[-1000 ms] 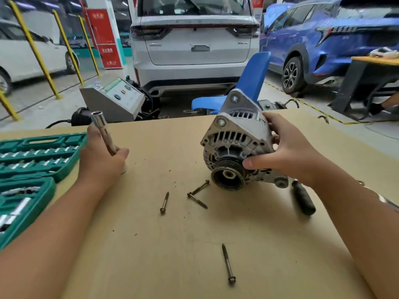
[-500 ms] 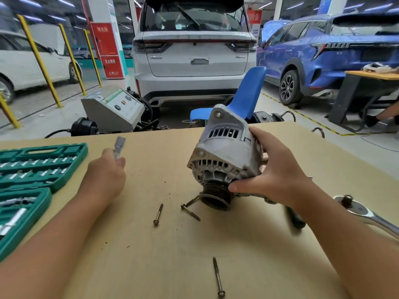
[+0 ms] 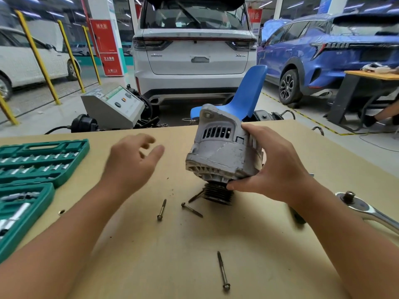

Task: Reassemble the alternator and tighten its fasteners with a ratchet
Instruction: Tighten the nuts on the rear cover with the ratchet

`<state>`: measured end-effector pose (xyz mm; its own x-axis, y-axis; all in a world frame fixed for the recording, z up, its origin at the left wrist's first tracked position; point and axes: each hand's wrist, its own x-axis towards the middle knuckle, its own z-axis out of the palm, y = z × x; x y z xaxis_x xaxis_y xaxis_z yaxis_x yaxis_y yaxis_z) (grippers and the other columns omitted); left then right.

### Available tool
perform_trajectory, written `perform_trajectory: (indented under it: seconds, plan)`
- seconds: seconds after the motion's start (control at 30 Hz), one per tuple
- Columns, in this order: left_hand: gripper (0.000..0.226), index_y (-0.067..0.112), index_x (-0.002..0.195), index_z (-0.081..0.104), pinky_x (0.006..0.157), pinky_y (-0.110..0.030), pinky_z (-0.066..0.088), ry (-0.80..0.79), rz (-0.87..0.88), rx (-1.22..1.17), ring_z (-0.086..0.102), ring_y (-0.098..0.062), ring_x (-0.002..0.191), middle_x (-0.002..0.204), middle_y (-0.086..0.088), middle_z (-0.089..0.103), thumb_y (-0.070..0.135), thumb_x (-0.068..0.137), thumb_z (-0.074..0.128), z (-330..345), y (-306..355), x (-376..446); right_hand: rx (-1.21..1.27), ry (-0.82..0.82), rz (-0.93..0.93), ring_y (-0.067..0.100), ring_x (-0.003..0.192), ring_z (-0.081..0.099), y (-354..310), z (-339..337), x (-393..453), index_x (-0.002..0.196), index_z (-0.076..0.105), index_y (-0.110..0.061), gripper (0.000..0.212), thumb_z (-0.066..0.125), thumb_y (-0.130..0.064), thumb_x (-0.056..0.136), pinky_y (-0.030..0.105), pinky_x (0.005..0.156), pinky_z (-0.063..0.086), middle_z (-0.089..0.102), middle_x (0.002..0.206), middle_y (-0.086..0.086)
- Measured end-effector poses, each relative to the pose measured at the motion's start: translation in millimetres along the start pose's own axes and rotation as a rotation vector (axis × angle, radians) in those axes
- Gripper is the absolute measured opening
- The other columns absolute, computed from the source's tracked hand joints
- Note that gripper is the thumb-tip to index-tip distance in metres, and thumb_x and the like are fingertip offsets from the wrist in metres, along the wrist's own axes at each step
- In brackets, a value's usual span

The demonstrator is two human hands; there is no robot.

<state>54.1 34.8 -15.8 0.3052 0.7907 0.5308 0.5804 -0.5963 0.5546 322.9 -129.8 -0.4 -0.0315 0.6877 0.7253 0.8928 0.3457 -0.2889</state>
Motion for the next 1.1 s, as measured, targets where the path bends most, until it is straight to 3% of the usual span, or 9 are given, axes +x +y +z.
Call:
perform_trajectory:
  seconds: [0.13, 0.27, 0.33, 0.43, 0.57, 0.7, 0.8, 0.93, 1.1]
  plan:
    - [0.045, 0.043, 0.136, 0.057, 0.079, -0.034, 0.057, -0.335, -0.064, -0.564, 0.069, -0.002, 0.093, 0.106, 0.016, 0.072, 0.055, 0.094, 0.044, 23.2, 49.1, -21.5, -0.08, 0.024, -0.006, 0.018, 0.106, 0.059, 0.7, -1.8, 5.8, 0.136, 0.056, -0.001, 0.107, 0.098, -0.04, 0.045, 0.016, 0.094, 0.042, 0.065, 0.122, 0.008]
    - [0.019, 0.053, 0.104, 0.068, 0.076, -0.028, 0.06, -0.373, 0.02, -0.78, 0.071, -0.002, 0.094, 0.102, 0.021, 0.075, 0.059, 0.091, 0.057, 26.2, 64.5, -23.9, -0.197, 0.046, -0.071, 0.026, 0.112, 0.062, 0.3, -6.5, 5.8, 0.133, 0.058, 0.002, 0.103, 0.093, -0.047, 0.049, 0.039, 0.1, 0.047, 0.066, 0.125, 0.013]
    - [0.022, 0.048, 0.111, 0.067, 0.08, -0.021, 0.058, -0.362, 0.123, -0.798, 0.073, -0.004, 0.099, 0.108, 0.018, 0.076, 0.043, 0.09, 0.071, 28.0, 59.3, -28.6, -0.27, 0.053, -0.131, 0.033, 0.116, 0.062, -1.7, -6.1, 4.5, 0.133, 0.058, 0.001, 0.103, 0.091, -0.054, 0.053, 0.056, 0.098, 0.045, 0.064, 0.13, 0.015]
    - [0.048, 0.037, 0.132, 0.061, 0.092, -0.022, 0.057, -0.418, 0.151, -0.919, 0.069, -0.009, 0.116, 0.123, 0.013, 0.074, 0.018, 0.09, 0.073, 32.4, 42.3, -36.3, -0.376, 0.105, -0.247, 0.038, 0.113, 0.061, -7.3, 0.2, 2.2, 0.131, 0.061, -0.005, 0.092, 0.087, -0.06, 0.062, 0.059, 0.094, 0.042, 0.063, 0.13, 0.015]
    - [0.071, 0.022, 0.153, 0.045, 0.107, -0.036, 0.053, -0.47, 0.189, -0.731, 0.059, -0.007, 0.131, 0.139, 0.013, 0.065, 0.015, 0.089, 0.076, 37.0, 27.0, -33.3, -0.497, 0.154, -0.376, 0.043, 0.11, 0.06, -12.4, 13.3, 0.1, 0.128, 0.054, -0.016, 0.072, 0.077, -0.063, 0.077, 0.058, 0.093, 0.042, 0.065, 0.128, 0.019]
    - [0.076, 0.049, 0.147, 0.038, 0.101, -0.029, 0.055, -0.43, 0.272, -0.614, 0.055, 0.005, 0.129, 0.134, 0.033, 0.06, 0.02, 0.089, 0.078, 39.0, 21.8, -25.1, -0.475, 0.151, -0.358, 0.044, 0.112, 0.06, -15.4, 17.0, -5.0, 0.127, 0.052, -0.019, 0.079, 0.078, -0.069, 0.072, 0.059, 0.091, 0.044, 0.065, 0.127, 0.02]
    - [0.077, 0.048, 0.148, 0.044, 0.094, -0.034, 0.057, -0.409, 0.263, -0.515, 0.061, 0.004, 0.122, 0.129, 0.029, 0.066, 0.042, 0.08, 0.079, 36.3, 15.9, -26.1, -0.364, 0.233, -0.379, 0.039, 0.107, 0.063, -22.8, 15.7, -5.8, 0.127, 0.053, -0.013, 0.079, 0.076, -0.068, 0.075, 0.058, 0.09, 0.045, 0.066, 0.121, 0.02]
    - [0.048, 0.048, 0.109, 0.07, 0.073, -0.029, 0.057, -0.395, 0.171, -0.355, 0.067, 0.004, 0.096, 0.102, 0.031, 0.071, 0.072, 0.067, 0.069, 31.0, 7.6, -21.3, -0.104, 0.42, -0.228, 0.036, 0.109, 0.06, -24.3, 10.8, -2.1, 0.13, 0.049, -0.003, 0.056, 0.051, -0.049, 0.098, 0.052, 0.088, 0.049, 0.058, 0.125, 0.022]
    - [0.058, 0.044, 0.093, 0.067, 0.069, -0.013, 0.043, -0.632, 0.139, -0.162, 0.064, 0.0, 0.096, 0.098, 0.019, 0.069, 0.084, 0.051, 0.067, 20.9, 5.1, -22.6, 0.132, 0.471, 0.115, 0.029, 0.1, 0.061, -11.0, 8.5, -8.2, 0.13, 0.053, -0.002, 0.048, 0.04, -0.04, 0.104, 0.051, 0.083, 0.05, 0.06, 0.122, 0.017]
